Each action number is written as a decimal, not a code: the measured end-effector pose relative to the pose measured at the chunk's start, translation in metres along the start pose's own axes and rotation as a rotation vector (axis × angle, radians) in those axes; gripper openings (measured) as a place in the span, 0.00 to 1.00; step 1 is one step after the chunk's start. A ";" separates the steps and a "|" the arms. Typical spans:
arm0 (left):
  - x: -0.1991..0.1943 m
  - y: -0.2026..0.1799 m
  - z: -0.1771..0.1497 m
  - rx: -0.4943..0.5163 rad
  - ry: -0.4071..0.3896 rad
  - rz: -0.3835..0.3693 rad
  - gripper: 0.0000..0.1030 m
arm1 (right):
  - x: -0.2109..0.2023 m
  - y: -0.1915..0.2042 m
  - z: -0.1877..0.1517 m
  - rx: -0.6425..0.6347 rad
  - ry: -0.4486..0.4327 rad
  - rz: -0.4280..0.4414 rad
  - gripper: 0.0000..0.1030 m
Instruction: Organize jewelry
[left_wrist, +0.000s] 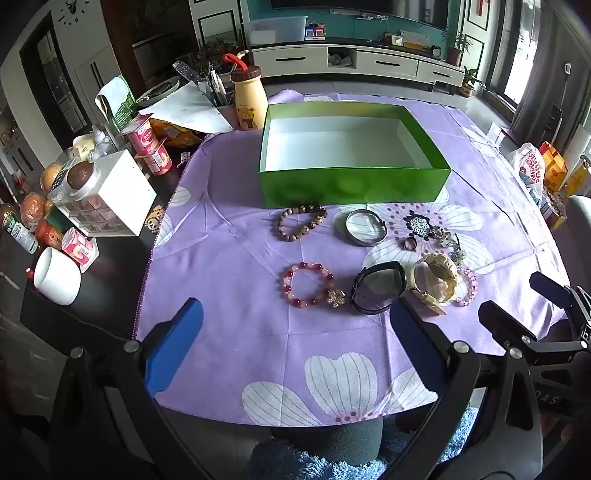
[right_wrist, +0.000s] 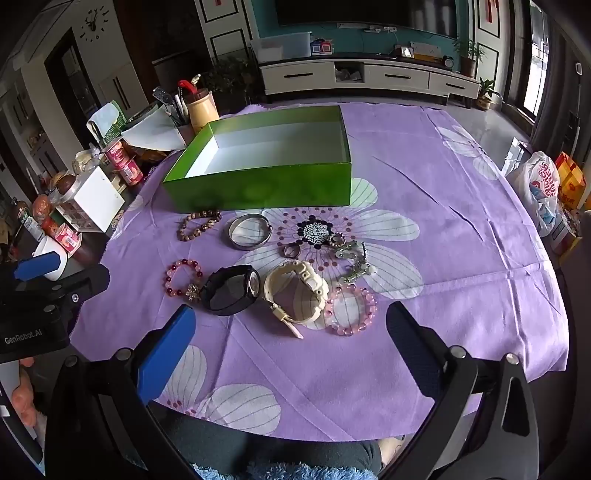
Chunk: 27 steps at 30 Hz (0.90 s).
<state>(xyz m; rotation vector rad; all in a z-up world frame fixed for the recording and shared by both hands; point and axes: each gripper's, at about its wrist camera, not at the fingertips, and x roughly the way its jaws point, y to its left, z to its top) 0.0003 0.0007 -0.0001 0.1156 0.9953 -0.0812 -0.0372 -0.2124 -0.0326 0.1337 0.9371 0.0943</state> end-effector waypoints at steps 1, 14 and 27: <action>0.000 0.001 0.000 -0.002 -0.001 0.000 0.98 | 0.000 0.000 0.000 -0.002 0.000 -0.001 0.99; 0.006 0.006 -0.001 -0.018 -0.003 0.006 0.98 | 0.004 0.004 0.000 -0.006 0.005 0.002 0.99; 0.005 0.005 -0.001 -0.018 -0.006 -0.008 0.98 | 0.002 0.003 0.000 -0.003 0.008 0.009 0.99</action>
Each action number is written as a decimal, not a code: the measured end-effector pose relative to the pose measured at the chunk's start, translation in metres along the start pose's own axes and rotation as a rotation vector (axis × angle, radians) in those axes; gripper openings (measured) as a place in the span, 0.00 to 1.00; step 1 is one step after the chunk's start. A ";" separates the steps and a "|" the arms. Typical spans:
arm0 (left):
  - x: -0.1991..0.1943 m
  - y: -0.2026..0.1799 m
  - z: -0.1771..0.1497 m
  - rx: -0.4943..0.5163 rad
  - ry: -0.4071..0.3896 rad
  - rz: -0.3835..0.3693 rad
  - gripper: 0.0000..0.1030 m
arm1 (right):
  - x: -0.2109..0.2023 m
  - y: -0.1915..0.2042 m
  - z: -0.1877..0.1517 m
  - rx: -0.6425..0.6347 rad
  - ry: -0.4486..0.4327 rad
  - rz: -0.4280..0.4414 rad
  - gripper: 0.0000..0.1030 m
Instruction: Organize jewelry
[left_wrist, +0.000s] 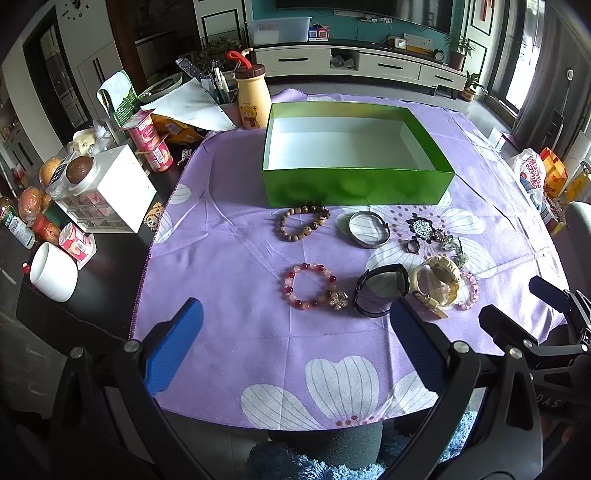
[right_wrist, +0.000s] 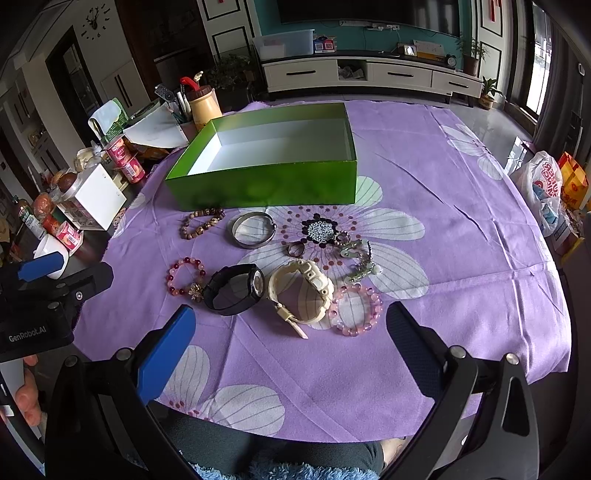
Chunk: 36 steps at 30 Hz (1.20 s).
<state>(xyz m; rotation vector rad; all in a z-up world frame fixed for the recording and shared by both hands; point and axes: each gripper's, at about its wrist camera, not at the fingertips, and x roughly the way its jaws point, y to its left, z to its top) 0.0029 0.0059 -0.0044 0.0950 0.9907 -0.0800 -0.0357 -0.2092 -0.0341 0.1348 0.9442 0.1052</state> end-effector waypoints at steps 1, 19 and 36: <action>0.000 0.000 0.000 0.000 0.000 0.002 0.98 | 0.000 0.000 0.000 -0.001 -0.001 0.001 0.99; 0.003 -0.002 0.001 0.011 0.002 0.004 0.98 | 0.001 -0.001 0.000 0.001 0.003 0.001 0.99; 0.005 0.001 0.002 0.003 -0.002 0.004 0.98 | 0.003 -0.002 0.003 0.005 -0.001 0.011 0.99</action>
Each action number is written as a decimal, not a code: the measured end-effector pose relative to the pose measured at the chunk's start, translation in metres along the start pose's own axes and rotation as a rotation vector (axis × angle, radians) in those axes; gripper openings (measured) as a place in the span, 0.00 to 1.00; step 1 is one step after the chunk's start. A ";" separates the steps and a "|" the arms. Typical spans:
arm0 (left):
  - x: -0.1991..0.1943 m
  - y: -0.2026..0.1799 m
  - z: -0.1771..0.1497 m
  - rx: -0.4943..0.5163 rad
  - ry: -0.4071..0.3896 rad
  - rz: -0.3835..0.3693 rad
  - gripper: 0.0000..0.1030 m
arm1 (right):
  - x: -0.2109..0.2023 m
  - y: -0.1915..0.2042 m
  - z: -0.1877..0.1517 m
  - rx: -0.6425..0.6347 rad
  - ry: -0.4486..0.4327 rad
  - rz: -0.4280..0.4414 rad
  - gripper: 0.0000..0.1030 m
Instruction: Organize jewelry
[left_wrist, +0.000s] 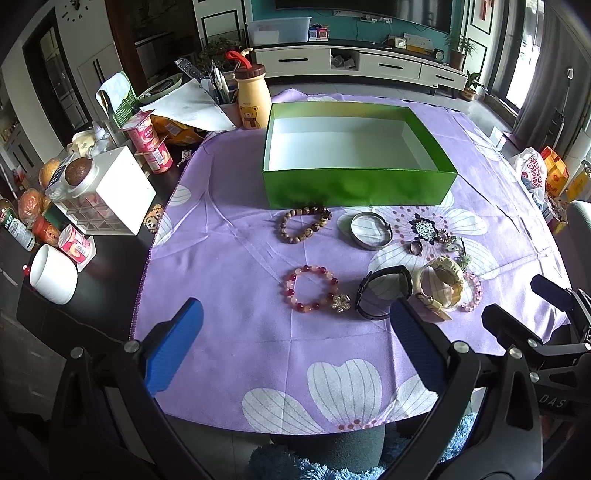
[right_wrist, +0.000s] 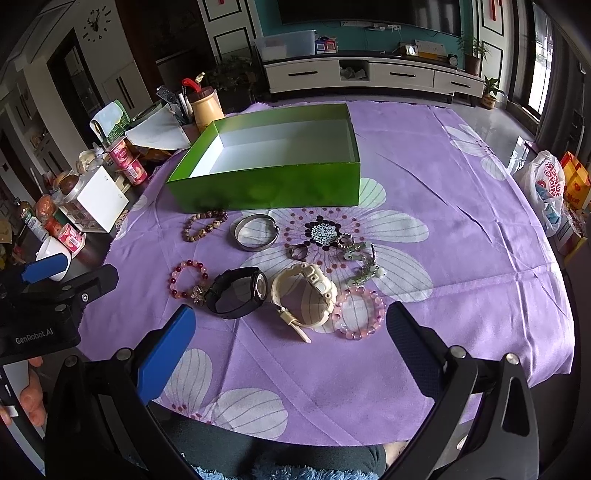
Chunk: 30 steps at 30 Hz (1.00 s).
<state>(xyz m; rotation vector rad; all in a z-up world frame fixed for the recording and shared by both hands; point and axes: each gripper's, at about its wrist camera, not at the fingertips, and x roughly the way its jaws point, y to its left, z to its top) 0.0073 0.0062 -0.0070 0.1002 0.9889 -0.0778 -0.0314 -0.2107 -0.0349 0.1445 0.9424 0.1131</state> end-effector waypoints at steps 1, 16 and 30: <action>0.000 0.000 0.000 0.000 0.000 0.000 0.98 | 0.000 0.000 0.000 0.000 0.000 0.000 0.99; 0.000 0.000 -0.001 0.001 -0.002 -0.003 0.98 | 0.000 0.001 -0.001 0.003 0.000 0.004 0.99; 0.003 0.001 -0.004 -0.014 -0.005 -0.040 0.98 | 0.000 0.000 -0.001 0.002 -0.006 0.026 0.99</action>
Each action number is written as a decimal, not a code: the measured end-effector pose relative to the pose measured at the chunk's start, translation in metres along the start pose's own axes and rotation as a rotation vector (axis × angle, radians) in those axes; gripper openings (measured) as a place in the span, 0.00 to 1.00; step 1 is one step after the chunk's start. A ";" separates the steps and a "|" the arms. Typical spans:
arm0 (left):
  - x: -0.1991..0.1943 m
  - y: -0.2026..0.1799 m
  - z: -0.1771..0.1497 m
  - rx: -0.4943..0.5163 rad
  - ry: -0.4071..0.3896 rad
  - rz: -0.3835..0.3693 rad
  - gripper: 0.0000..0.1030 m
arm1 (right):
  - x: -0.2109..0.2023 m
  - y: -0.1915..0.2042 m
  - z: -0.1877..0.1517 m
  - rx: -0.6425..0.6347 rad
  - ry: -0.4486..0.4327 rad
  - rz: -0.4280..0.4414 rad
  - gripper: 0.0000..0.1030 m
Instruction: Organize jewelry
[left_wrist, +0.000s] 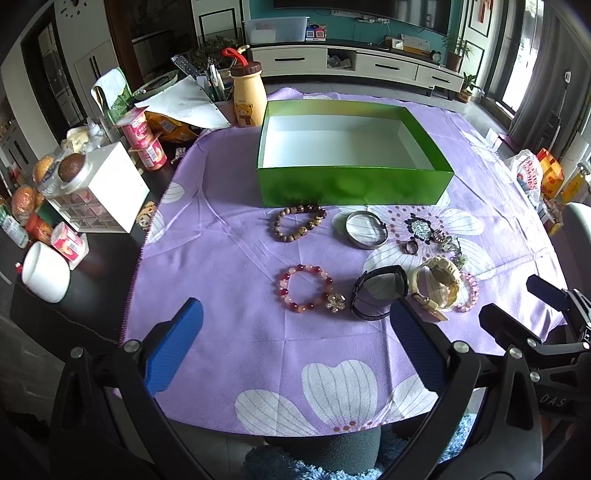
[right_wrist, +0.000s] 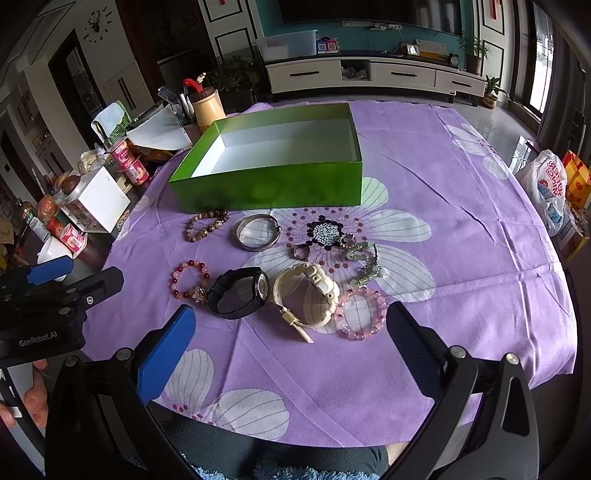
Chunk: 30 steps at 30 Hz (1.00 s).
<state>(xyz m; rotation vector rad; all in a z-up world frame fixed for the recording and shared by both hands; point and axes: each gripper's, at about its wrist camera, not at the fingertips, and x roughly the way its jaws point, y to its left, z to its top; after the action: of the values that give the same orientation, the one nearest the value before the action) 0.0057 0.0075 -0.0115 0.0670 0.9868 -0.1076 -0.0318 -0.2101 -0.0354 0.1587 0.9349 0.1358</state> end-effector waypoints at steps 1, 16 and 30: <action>0.002 0.003 -0.001 -0.016 -0.004 -0.032 0.98 | 0.000 -0.003 0.000 0.006 -0.003 0.022 0.99; 0.061 0.081 0.001 -0.338 0.009 -0.212 0.98 | 0.017 -0.079 0.003 0.257 -0.026 0.179 0.99; 0.110 0.072 0.008 -0.248 0.022 -0.154 0.80 | 0.066 -0.096 0.011 0.137 -0.012 0.028 0.62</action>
<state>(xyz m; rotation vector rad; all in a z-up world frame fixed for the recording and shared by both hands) 0.0815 0.0719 -0.0979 -0.2353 1.0201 -0.1251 0.0201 -0.2926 -0.0995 0.2995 0.9303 0.0968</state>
